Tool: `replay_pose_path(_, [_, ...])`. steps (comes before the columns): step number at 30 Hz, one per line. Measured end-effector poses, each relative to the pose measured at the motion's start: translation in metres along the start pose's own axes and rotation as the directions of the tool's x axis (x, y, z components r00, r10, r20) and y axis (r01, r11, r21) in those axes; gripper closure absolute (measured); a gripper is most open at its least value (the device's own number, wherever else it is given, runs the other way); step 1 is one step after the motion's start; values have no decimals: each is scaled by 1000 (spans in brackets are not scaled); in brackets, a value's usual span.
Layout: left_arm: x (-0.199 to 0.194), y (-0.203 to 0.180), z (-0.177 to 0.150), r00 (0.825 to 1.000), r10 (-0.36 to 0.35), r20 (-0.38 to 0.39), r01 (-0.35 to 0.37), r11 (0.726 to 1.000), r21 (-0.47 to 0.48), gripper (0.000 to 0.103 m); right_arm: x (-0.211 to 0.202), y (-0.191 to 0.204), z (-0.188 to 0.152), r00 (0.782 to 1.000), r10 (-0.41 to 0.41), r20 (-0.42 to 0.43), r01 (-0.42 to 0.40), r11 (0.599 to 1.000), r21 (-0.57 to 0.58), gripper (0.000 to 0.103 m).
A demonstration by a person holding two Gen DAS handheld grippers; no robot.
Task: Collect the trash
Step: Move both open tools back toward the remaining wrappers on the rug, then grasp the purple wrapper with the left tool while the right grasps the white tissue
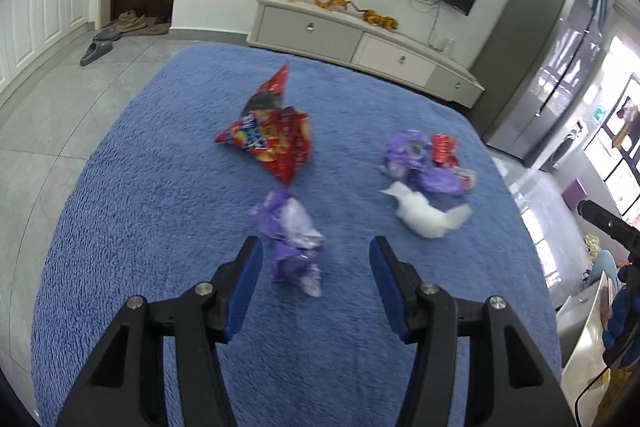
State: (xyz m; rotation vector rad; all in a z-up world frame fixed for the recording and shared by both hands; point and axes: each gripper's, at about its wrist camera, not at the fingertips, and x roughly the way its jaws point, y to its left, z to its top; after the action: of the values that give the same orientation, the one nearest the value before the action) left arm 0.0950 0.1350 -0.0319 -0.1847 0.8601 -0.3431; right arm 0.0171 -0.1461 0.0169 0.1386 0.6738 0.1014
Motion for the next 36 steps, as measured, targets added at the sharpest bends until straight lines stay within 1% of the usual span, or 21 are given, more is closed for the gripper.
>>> replay_pose_path(3, [8,4,1,1000,15,-6,-15,1000,1,49,21,7,4,999,26,-27,-27,1000,-16,45])
replay_pose_path(9, [26,6,1,999,19,-28,-19,1000,0,49,59,27,7,992,95,-84,-100,994,-50,45])
replay_pose_path(15, [38,8,0,999,19,-29,-20,1000,-1,50,91,49,7,978,152,-140,-165,983,-82,45])
replay_pose_path(19, [44,7,-5,999,37,-15,-37,999,15,50,112,62,6,965,193,-175,-211,973,-92,45])
replay_pose_path(21, [45,4,-6,999,35,-12,-34,999,24,56,124,70,4,957,214,-195,-236,967,-98,45])
replay_pose_path(22, [45,4,-7,999,37,-11,-37,999,26,57,130,75,4,954,222,-203,-245,964,-99,45])
replay_pose_path(29, [45,3,-8,999,38,-5,-37,999,27,58,157,91,1,941,247,-232,-275,956,-97,45])
replay_pose_path(31, [45,4,-9,999,37,-3,-37,999,22,61,160,92,0,941,245,-234,-274,957,-99,46])
replay_pose_path(32, [44,4,-9,999,36,-2,-36,999,21,64,162,91,-1,939,249,-236,-278,956,-95,53])
replay_pose_path(33, [44,4,-10,999,38,0,-38,999,22,69,163,90,-2,936,256,-242,-284,955,-89,63])
replay_pose_path(35, [43,4,-10,999,46,0,-46,998,30,72,163,87,-5,930,268,-252,-295,952,-78,72])
replay_pose_path(36, [42,3,-10,999,50,0,-50,998,36,73,160,86,-7,929,270,-252,-298,951,-80,75])
